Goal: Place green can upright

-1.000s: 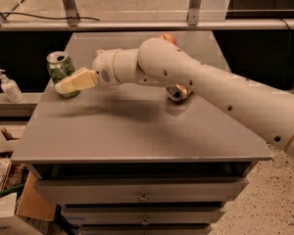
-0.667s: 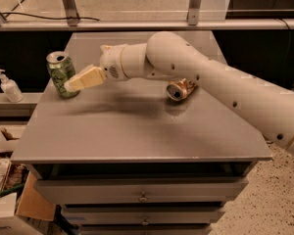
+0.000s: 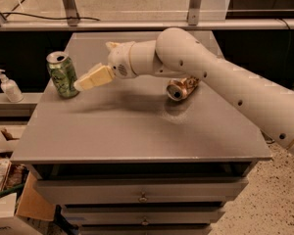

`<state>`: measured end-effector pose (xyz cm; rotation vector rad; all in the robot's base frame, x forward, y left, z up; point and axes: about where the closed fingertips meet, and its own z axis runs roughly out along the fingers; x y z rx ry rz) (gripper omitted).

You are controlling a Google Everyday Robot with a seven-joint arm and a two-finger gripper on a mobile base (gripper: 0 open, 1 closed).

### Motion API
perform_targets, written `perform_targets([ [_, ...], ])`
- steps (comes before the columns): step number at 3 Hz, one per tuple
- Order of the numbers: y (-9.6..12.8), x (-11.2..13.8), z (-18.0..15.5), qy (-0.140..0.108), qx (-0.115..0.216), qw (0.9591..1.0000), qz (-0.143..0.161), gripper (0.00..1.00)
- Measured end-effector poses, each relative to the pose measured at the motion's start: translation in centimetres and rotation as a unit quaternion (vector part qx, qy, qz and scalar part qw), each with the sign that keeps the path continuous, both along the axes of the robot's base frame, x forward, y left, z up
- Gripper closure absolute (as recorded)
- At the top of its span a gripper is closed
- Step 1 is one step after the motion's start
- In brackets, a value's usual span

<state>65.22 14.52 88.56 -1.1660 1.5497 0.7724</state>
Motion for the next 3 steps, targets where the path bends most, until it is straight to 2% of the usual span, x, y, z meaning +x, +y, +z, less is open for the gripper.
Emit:
perform_targets([
  [1,-0.2,0.9,0.4,-0.024,-0.014,0.9996,0.004,0.00],
  [2,-1.7,2.3,2.2,-0.065,-0.024,0.9976,0.005,0.00],
  [3,-3.8,3.8,4.5,-0.110,-0.025,0.9936,0.007,0.00],
])
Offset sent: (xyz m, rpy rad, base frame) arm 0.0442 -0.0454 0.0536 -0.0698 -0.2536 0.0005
